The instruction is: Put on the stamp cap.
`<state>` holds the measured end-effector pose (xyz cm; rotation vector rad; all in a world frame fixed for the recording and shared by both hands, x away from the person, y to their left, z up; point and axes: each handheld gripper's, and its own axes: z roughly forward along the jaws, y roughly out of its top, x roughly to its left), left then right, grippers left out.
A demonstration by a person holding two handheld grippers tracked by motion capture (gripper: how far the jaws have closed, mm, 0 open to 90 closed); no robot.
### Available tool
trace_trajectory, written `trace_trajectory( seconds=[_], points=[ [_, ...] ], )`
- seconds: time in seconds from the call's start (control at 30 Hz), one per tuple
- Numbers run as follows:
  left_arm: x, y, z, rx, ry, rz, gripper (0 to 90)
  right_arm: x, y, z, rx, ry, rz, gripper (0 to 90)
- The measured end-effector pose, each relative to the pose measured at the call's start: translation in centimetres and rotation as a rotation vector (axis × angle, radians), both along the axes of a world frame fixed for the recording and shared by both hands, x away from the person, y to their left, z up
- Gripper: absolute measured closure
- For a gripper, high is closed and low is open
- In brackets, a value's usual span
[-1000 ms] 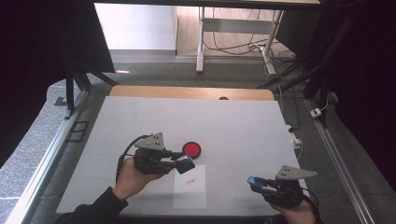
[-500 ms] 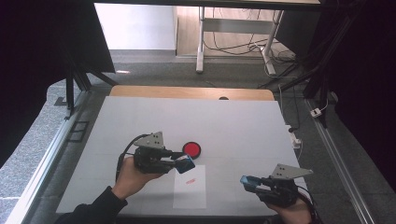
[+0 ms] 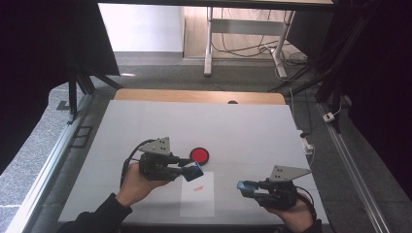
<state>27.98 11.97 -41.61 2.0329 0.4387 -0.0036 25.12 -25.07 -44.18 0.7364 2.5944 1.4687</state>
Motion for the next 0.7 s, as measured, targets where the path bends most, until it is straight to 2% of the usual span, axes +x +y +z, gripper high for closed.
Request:
trace_trajectory(
  seconds=[0.13,0.37,0.6,0.7],
  points=[
    [0.0,0.0,0.1,0.003,-0.007,-0.008,70.2,0.3,0.8,0.0,0.012,0.002,0.041,68.4],
    [-0.2,0.0,0.4,0.007,-0.021,-0.021,70.2,1.0,2.8,-0.2,-0.012,-0.012,0.104,68.3],
    [-0.2,0.3,0.7,-0.001,-0.025,-0.037,70.3,1.8,4.7,-0.3,0.029,0.002,0.154,68.4],
    [-0.1,0.3,0.6,-0.009,-0.028,-0.066,70.3,2.1,5.5,-0.3,0.037,0.008,0.174,68.4]
  ],
)
